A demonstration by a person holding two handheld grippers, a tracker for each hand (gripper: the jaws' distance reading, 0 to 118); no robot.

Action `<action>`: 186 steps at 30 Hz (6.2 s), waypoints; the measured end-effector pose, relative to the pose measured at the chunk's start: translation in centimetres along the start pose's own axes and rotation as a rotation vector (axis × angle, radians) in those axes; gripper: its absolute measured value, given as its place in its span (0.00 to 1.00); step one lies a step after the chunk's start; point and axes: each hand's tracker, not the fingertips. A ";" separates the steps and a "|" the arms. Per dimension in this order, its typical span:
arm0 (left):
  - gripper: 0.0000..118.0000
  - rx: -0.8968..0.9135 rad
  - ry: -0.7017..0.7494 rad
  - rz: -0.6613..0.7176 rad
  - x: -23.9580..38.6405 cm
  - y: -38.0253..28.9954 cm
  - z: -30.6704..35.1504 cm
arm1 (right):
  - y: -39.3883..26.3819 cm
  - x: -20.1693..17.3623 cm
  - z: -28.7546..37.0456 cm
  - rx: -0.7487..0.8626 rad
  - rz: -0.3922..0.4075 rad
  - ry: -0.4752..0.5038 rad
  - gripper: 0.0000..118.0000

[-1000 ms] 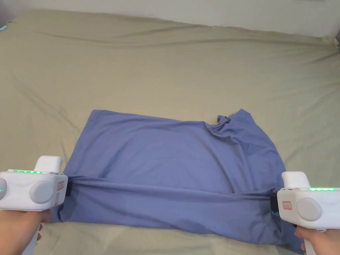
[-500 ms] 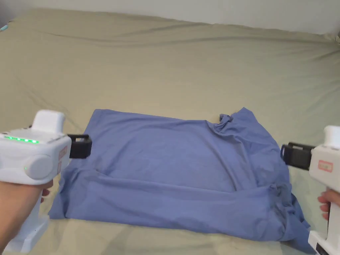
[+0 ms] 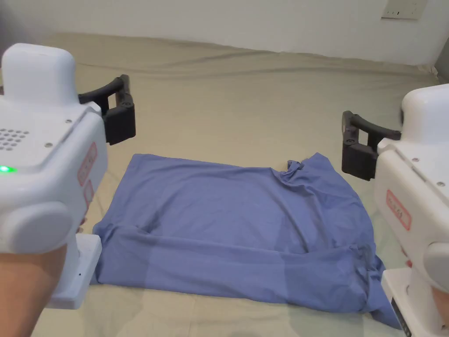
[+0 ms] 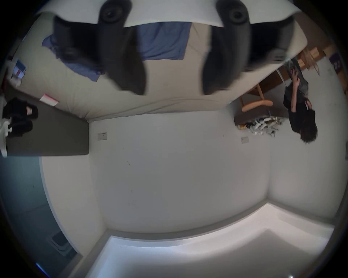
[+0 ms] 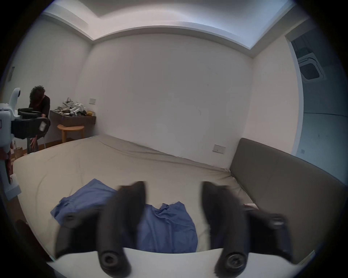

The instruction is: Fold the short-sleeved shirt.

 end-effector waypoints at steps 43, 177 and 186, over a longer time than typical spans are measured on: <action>0.58 -0.903 0.102 0.105 -5.4 -29.5 -10.0 | -11.0 3.3 -0.4 -0.342 0.020 -0.074 0.02; 0.02 -0.804 -0.085 -0.025 -2.9 -25.3 -31.5 | -15.4 8.5 -17.1 -0.614 -0.140 -0.002 0.02; 0.02 -0.615 -0.121 -0.062 -3.2 -17.2 -23.8 | -22.5 11.9 -28.8 -0.896 -0.208 0.040 0.98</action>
